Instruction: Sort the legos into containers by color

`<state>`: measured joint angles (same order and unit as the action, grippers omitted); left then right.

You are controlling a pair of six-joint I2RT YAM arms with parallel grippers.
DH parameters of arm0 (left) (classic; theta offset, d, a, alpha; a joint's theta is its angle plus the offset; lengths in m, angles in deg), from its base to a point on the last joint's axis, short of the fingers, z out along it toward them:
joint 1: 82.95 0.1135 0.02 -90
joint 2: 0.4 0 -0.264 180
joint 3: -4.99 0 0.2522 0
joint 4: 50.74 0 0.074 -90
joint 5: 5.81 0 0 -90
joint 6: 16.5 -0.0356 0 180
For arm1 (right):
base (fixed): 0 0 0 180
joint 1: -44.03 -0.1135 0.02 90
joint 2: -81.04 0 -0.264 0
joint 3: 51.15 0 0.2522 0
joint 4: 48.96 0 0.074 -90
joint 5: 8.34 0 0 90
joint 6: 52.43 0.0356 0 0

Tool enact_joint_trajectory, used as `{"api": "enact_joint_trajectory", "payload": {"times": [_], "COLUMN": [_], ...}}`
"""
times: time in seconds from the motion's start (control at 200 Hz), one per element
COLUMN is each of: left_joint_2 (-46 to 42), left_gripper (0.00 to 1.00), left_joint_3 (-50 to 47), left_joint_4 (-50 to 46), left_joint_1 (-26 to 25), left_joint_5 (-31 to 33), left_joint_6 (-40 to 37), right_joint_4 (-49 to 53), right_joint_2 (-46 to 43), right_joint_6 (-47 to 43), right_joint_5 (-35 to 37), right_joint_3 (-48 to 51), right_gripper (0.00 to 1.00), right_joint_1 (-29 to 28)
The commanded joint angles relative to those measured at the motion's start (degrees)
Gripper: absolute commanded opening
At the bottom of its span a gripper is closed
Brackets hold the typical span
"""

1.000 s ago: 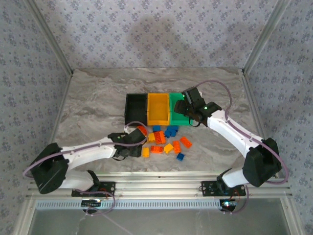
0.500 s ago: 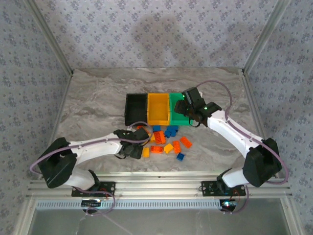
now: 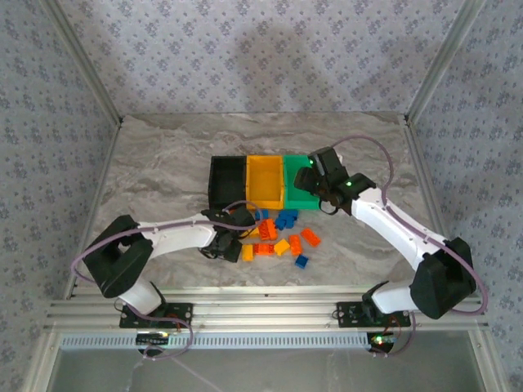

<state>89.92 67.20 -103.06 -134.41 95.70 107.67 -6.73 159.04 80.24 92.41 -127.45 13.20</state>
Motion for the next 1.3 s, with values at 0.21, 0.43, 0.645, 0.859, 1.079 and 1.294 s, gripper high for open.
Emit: {"api": "enact_joint_trajectory", "payload": {"times": [0.21, 0.43, 0.645, 0.859, 1.079, 1.294], "left_joint_2": [-1.2, -6.5, -15.0, -21.2, -10.8, 7.3], "left_gripper": [0.43, 0.35, 0.31, 0.31, 0.31, 0.30], "left_joint_3": [-2.2, -4.3, -2.8, 2.7, 14.1, 31.8], "left_joint_4": [2.4, 3.4, 0.3, 3.4, 15.5, 17.0], "left_joint_1": [1.0, 0.8, 0.1, 0.1, 0.1, 0.0], "left_joint_5": [1.7, 2.2, 4.1, 1.0, -4.8, -11.1], "left_joint_6": [0.8, 1.7, 1.2, -1.4, -4.9, -6.7], "right_joint_4": [0.4, 0.2, 0.6, 0.6, 2.4, 4.4], "right_joint_2": [-1.9, -2.7, -5.5, -8.5, -10.9, -13.9], "right_joint_6": [1.2, 1.4, 1.9, 2.2, 2.6, 2.5], "right_joint_5": [0.5, 0.4, 0.4, 0.5, 0.8, 0.7], "right_joint_3": [2.0, 3.0, 5.4, 9.4, 12.2, 14.3], "right_gripper": [0.70, 0.70, 0.69, 0.69, 0.69, 0.69], "right_joint_1": [0.9, 1.3, 1.8, 2.7, 3.2, 4.0]}}
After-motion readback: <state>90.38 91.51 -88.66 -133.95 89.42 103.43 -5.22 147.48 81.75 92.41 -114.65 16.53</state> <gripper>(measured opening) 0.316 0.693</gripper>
